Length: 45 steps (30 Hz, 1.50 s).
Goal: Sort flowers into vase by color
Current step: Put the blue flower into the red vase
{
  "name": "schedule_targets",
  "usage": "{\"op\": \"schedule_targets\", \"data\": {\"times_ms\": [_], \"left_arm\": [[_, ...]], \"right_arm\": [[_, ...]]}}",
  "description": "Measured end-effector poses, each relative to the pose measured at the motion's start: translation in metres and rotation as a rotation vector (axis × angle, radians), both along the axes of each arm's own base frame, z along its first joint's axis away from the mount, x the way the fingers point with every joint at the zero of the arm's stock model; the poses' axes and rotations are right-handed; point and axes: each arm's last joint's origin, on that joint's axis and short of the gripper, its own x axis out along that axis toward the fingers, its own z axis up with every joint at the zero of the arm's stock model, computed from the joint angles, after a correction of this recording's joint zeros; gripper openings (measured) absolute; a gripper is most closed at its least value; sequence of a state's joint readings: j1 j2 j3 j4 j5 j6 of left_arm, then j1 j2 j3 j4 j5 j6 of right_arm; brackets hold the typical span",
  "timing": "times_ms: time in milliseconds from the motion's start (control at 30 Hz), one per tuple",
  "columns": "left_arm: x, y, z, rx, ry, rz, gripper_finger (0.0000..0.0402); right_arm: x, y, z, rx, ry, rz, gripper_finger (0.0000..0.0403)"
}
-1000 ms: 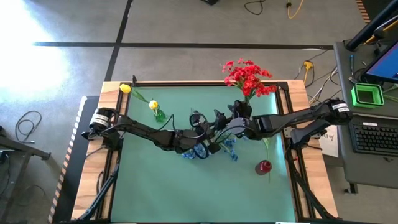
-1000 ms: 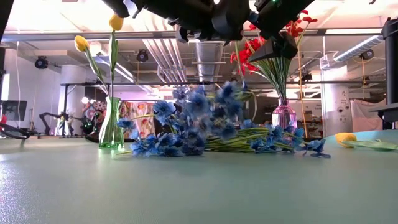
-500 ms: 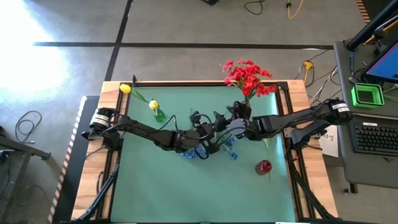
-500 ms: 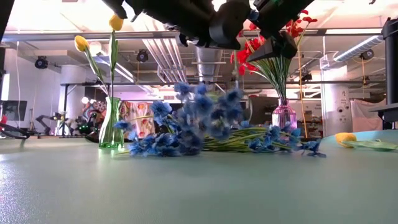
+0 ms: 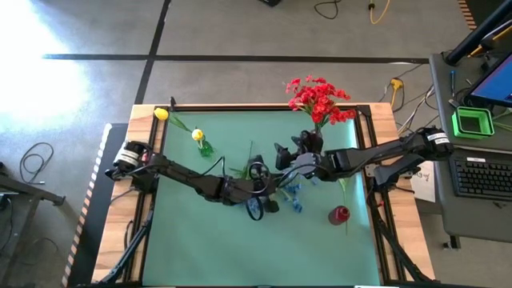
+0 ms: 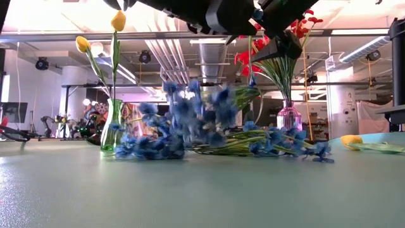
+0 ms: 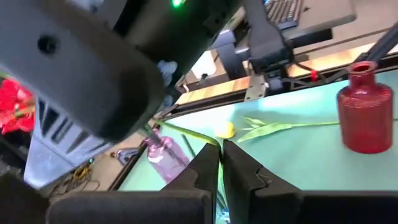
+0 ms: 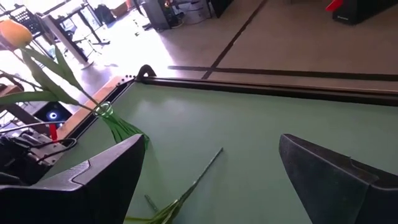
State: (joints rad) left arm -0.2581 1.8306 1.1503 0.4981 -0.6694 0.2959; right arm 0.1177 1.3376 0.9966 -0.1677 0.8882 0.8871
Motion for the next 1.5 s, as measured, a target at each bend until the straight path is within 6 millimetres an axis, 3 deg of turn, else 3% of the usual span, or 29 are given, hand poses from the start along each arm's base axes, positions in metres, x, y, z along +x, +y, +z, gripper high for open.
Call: {"op": "schedule_targets", "data": {"times_ms": [200,400,533,733,867,967,1233,1500], "left_arm": [[-0.001,-0.002,-0.001,0.019,0.015,0.035,0.0],[-0.003,-0.002,0.005,-0.033,-0.032,0.046,0.0002],[-0.003,-0.003,0.014,0.002,-0.066,-0.019,0.0023],[-0.012,-0.004,0.045,0.037,-0.165,-0.128,0.0088],[-0.022,-0.001,0.062,0.046,-0.2,-0.128,0.013],[-0.034,0.0,0.069,0.041,-0.223,-0.209,0.0152],[-0.071,0.005,0.061,-0.047,-0.372,-0.482,0.0171],[-0.062,0.006,0.044,-0.043,-0.478,-0.604,0.0171]], "right_arm": [[-0.003,0.002,0.002,-0.032,0.065,0.055,0.0364],[-0.012,0.003,0.02,-0.025,0.05,0.183,0.0364],[-0.023,0.003,0.051,-0.073,0.003,0.258,0.0364],[-0.049,0.0,0.1,-0.178,-0.078,0.322,0.0364],[-0.066,0.001,0.12,-0.221,-0.169,0.429,0.0364],[-0.074,0.001,0.118,-0.279,-0.203,0.481,0.0364],[-0.079,0.008,0.103,-0.487,-0.391,0.715,0.0364],[-0.059,0.013,0.092,-0.622,-0.544,0.754,0.0364]]}}
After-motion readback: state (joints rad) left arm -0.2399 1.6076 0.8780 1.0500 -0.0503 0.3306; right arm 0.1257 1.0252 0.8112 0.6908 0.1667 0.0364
